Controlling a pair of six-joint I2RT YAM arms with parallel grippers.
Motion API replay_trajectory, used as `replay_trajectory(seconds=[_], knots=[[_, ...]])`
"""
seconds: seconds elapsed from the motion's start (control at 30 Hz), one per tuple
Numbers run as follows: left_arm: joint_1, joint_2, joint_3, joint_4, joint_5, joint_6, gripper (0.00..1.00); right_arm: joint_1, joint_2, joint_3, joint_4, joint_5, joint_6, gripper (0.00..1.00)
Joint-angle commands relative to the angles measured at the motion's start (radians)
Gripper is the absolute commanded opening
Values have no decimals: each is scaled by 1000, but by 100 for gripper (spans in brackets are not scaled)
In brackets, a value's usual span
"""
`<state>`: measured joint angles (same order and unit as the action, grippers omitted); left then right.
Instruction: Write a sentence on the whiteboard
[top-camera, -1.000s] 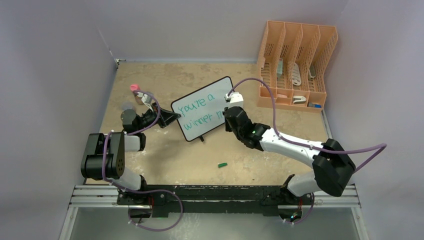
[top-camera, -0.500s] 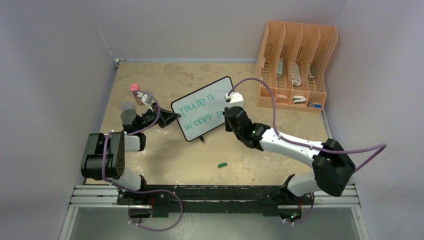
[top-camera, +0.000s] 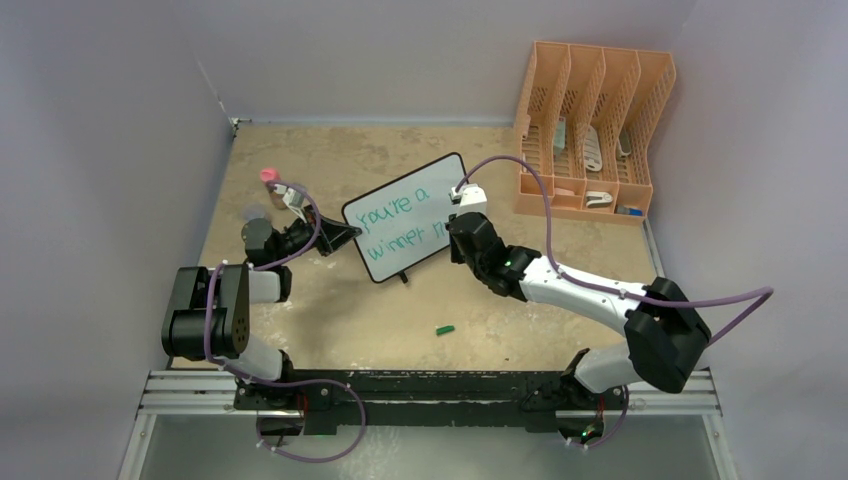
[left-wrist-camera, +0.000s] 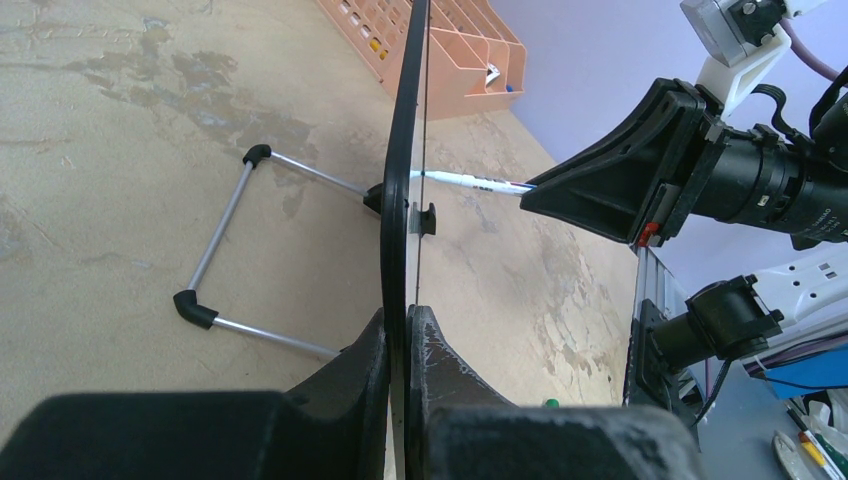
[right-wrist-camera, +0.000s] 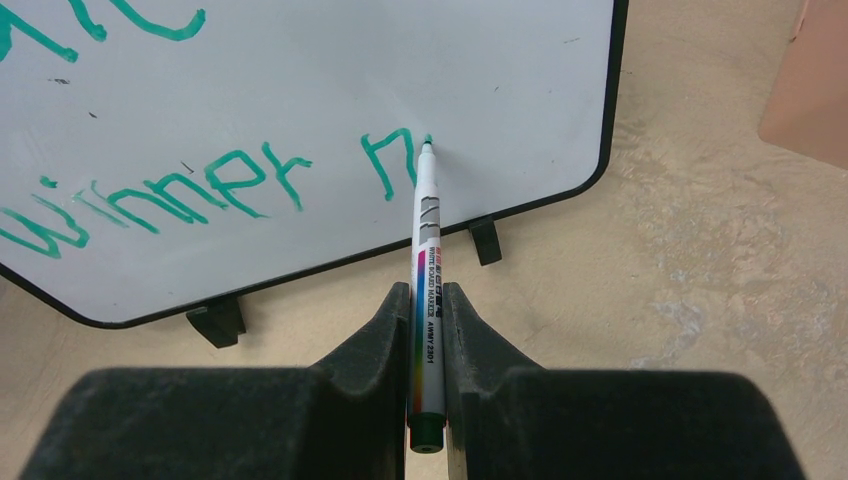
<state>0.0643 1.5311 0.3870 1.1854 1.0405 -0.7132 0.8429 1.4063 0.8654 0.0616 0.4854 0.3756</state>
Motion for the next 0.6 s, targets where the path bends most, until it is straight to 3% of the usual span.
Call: replay_trajectory(seconds=[0.0, 0.57], knots=[[5, -25, 23, 17, -2, 33, 0, -4, 3, 12, 20, -31, 4, 0], [5, -22, 24, 15, -1, 35, 0, -3, -3, -34, -5, -37, 25, 0]])
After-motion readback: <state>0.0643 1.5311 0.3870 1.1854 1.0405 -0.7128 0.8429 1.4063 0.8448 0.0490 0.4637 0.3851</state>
